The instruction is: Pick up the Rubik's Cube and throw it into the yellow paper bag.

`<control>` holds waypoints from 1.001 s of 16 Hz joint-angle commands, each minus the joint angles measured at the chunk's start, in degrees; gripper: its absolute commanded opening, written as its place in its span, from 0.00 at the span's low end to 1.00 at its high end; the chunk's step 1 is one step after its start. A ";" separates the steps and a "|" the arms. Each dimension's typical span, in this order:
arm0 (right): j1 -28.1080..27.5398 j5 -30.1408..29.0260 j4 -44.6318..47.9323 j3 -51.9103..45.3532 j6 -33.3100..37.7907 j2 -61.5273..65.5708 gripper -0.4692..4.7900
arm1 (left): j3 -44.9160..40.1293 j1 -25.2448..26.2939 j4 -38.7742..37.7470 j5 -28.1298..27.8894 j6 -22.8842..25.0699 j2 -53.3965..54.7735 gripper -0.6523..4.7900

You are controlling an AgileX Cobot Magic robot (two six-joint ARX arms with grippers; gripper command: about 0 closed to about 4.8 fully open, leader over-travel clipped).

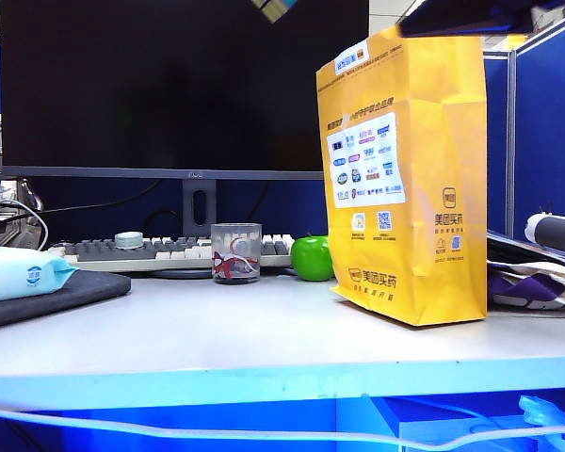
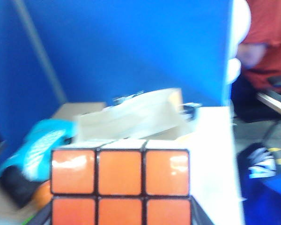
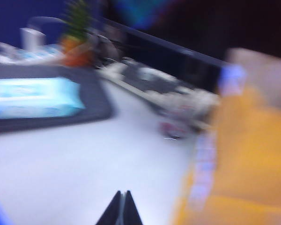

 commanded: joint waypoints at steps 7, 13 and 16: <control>-7.17 -5.35 -12.37 18.05 -2.56 -0.35 0.09 | 2.86 -3.23 17.86 -0.63 -10.84 7.19 0.11; -7.28 -5.81 -14.43 18.12 -5.75 -0.46 0.09 | 16.24 -6.49 16.11 0.81 -13.66 18.53 0.11; -7.98 -5.86 -15.43 18.12 -6.69 -0.35 0.09 | 16.39 -6.49 15.87 0.68 -15.72 20.04 0.11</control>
